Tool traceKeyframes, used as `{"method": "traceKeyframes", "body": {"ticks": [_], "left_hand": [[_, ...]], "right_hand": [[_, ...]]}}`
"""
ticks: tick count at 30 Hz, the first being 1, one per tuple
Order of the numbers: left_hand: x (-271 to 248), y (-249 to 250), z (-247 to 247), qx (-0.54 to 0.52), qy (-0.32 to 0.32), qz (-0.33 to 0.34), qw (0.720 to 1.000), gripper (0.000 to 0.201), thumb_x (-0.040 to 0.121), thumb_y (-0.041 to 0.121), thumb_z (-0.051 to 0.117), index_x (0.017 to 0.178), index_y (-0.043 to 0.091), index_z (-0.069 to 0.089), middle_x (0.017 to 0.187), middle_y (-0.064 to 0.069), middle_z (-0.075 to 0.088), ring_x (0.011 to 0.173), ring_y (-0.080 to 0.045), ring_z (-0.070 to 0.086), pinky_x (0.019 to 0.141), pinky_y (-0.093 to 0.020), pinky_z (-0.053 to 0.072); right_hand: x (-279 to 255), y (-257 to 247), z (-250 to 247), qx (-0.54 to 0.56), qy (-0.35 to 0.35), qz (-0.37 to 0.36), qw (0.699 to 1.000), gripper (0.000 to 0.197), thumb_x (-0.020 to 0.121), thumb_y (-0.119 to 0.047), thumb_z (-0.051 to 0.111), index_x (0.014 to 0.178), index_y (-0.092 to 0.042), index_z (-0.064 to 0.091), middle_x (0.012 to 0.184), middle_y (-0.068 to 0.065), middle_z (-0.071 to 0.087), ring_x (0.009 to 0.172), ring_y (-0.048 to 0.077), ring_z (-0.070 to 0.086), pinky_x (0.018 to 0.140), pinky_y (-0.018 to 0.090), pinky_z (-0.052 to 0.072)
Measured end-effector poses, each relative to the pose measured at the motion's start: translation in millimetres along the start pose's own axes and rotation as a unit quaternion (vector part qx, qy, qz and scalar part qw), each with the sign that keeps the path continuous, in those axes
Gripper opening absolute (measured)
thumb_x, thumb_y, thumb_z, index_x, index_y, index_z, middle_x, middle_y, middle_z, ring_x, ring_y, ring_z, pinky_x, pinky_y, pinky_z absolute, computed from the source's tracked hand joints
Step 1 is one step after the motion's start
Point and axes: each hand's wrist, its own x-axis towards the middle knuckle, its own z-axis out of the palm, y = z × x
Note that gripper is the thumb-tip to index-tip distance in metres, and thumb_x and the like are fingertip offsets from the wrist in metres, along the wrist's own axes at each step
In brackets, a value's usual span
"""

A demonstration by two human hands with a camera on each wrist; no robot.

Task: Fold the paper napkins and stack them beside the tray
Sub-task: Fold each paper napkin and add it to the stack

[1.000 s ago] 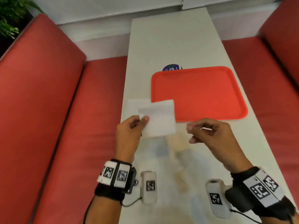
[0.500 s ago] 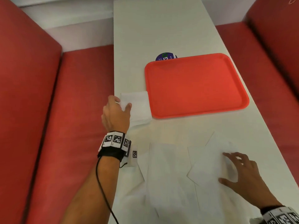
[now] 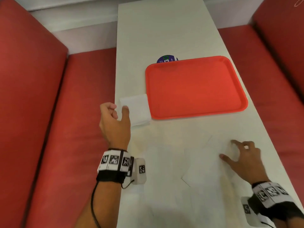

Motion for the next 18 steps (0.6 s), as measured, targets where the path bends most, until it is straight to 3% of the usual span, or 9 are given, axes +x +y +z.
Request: {"method": "traceKeyframes", "body": {"ticks": [3, 6, 9, 11, 13, 15, 16, 18], "left_hand": [[-64.0, 23.6, 1.2, -0.002, -0.088, 0.036, 0.995, 0.019, 0.088, 0.022, 0.068, 0.100, 0.018, 0.054, 0.076, -0.011, 0.050, 0.069, -0.020, 0.048, 0.065, -0.034, 0.042], [-126.5, 36.2, 15.1, 0.012, -0.224, 0.090, 0.970, 0.028, 0.083, 0.033, 0.064, 0.108, 0.022, 0.057, 0.090, 0.002, 0.053, 0.083, -0.013, 0.051, 0.076, -0.028, 0.046], [-157.7, 53.7, 30.9, 0.035, -0.390, 0.083, 0.916, 0.064, 0.080, 0.040, 0.072, 0.138, 0.028, 0.047, 0.128, 0.009, 0.049, 0.118, -0.007, 0.048, 0.100, -0.023, 0.040], [-166.4, 73.3, 38.3, 0.043, -0.470, 0.056, 0.880, 0.069, 0.081, 0.038, 0.079, 0.142, 0.028, 0.048, 0.137, 0.010, 0.052, 0.124, -0.008, 0.048, 0.105, -0.026, 0.039], [-171.4, 95.1, 42.0, 0.007, -0.475, -0.004, 0.880, 0.045, 0.082, 0.032, 0.081, 0.123, 0.024, 0.067, 0.117, 0.007, 0.071, 0.106, -0.011, 0.066, 0.094, -0.035, 0.053], [-177.6, 113.3, 42.4, -0.062, -0.425, -0.070, 0.900, 0.024, 0.083, 0.029, 0.080, 0.104, 0.018, 0.076, 0.098, 0.001, 0.079, 0.091, -0.019, 0.075, 0.086, -0.050, 0.059], [-182.7, 121.1, 41.6, -0.102, -0.398, -0.102, 0.906, 0.019, 0.083, 0.026, 0.080, 0.100, 0.017, 0.077, 0.096, -0.001, 0.080, 0.091, -0.022, 0.076, 0.087, -0.054, 0.059], [-193.5, 137.1, 38.8, -0.184, -0.364, -0.157, 0.899, 0.023, 0.081, 0.026, 0.081, 0.101, 0.017, 0.077, 0.101, -0.004, 0.080, 0.098, -0.026, 0.075, 0.093, -0.057, 0.057]], "right_hand": [[8.3, 2.9, 8.7, 0.004, -0.037, -0.044, 0.998, 0.033, 0.083, -0.028, 0.077, 0.110, -0.012, 0.066, 0.116, 0.016, 0.057, 0.103, 0.040, 0.052, 0.088, 0.048, 0.044], [6.1, -1.8, -4.0, 0.097, -0.067, -0.115, 0.986, 0.014, 0.089, -0.015, 0.070, 0.102, -0.009, 0.067, 0.104, 0.011, 0.062, 0.096, 0.033, 0.060, 0.084, 0.034, 0.040], [-9.0, -18.0, -49.1, 0.199, -0.115, -0.215, 0.949, 0.007, 0.096, -0.020, 0.063, 0.100, -0.020, 0.057, 0.094, -0.003, 0.064, 0.075, 0.003, 0.056, 0.068, 0.022, 0.037], [-20.2, -26.4, -81.5, 0.250, -0.137, -0.272, 0.919, 0.006, 0.098, -0.025, 0.060, 0.099, -0.025, 0.054, 0.088, -0.006, 0.063, 0.066, 0.004, 0.055, 0.062, 0.022, 0.040], [-28.7, -30.7, -112.5, 0.308, -0.118, -0.291, 0.898, 0.010, 0.098, -0.026, 0.062, 0.103, -0.028, 0.053, 0.090, -0.005, 0.063, 0.068, 0.015, 0.059, 0.061, 0.025, 0.044], [-33.0, -28.6, -135.3, 0.358, -0.081, -0.270, 0.890, 0.027, 0.092, -0.031, 0.070, 0.112, -0.032, 0.052, 0.096, -0.011, 0.062, 0.070, 0.013, 0.061, 0.062, 0.020, 0.048], [-34.7, -25.1, -143.2, 0.386, -0.079, -0.235, 0.888, 0.040, 0.087, -0.036, 0.075, 0.119, -0.035, 0.050, 0.100, -0.013, 0.062, 0.071, 0.011, 0.064, 0.064, 0.020, 0.052], [-38.2, -13.9, -151.7, 0.438, -0.126, -0.166, 0.874, 0.057, 0.078, -0.045, 0.080, 0.126, -0.034, 0.051, 0.107, -0.004, 0.066, 0.081, 0.016, 0.071, 0.074, 0.030, 0.058]]}}
